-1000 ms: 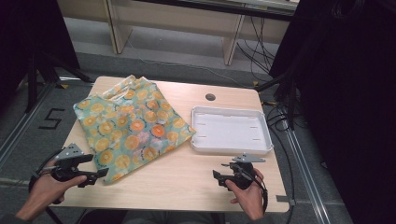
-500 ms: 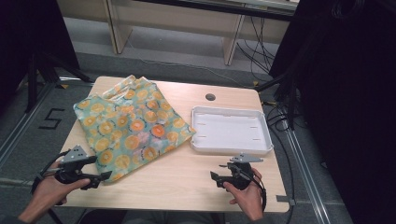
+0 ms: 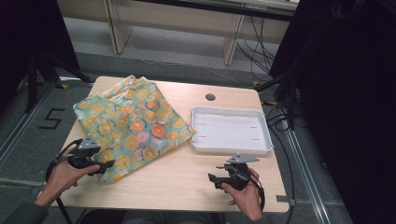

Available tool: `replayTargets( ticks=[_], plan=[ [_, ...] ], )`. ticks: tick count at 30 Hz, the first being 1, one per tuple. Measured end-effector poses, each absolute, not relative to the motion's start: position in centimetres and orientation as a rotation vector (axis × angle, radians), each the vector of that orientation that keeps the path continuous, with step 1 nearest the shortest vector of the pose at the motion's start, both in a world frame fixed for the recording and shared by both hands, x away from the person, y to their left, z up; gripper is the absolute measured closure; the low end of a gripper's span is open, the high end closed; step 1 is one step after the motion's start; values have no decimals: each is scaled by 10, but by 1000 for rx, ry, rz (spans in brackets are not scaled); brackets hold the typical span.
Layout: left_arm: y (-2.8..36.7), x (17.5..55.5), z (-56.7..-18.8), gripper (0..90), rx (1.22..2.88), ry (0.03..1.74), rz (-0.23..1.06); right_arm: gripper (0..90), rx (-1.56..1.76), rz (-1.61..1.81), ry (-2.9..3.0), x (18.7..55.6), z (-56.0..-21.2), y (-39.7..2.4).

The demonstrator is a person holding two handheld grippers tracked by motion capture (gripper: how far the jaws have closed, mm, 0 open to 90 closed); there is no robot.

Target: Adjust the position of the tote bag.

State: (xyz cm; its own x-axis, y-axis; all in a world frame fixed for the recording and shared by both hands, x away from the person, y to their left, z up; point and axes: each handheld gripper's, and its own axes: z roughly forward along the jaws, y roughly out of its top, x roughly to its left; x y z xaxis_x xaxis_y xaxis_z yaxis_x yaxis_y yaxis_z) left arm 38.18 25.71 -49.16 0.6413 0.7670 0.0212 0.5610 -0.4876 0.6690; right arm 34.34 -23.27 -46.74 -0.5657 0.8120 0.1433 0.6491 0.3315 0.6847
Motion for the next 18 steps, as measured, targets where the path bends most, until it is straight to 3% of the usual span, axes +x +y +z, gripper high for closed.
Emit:
replayTargets(
  ticks=[4, 6, 9, 11, 18],
  plan=[
    [246, 390, -502, 420, 2287, 990, 382, 231, 1336, 1053, 2373, 343, -468, -232],
    [244, 393, -505, 550, 2294, 990, 322, 233, 1297, 1056, 2376, 344, -469, -233],
    [243, 395, -506, 792, 2271, 969, 331, 236, 1310, 1052, 2383, 344, -468, -233],
    [242, 396, -509, 895, 2237, 973, 324, 237, 1345, 1049, 2386, 343, -467, -231],
    [239, 394, -507, 900, 2244, 981, 279, 247, 1353, 1061, 2396, 342, -467, -230]
  ],
)
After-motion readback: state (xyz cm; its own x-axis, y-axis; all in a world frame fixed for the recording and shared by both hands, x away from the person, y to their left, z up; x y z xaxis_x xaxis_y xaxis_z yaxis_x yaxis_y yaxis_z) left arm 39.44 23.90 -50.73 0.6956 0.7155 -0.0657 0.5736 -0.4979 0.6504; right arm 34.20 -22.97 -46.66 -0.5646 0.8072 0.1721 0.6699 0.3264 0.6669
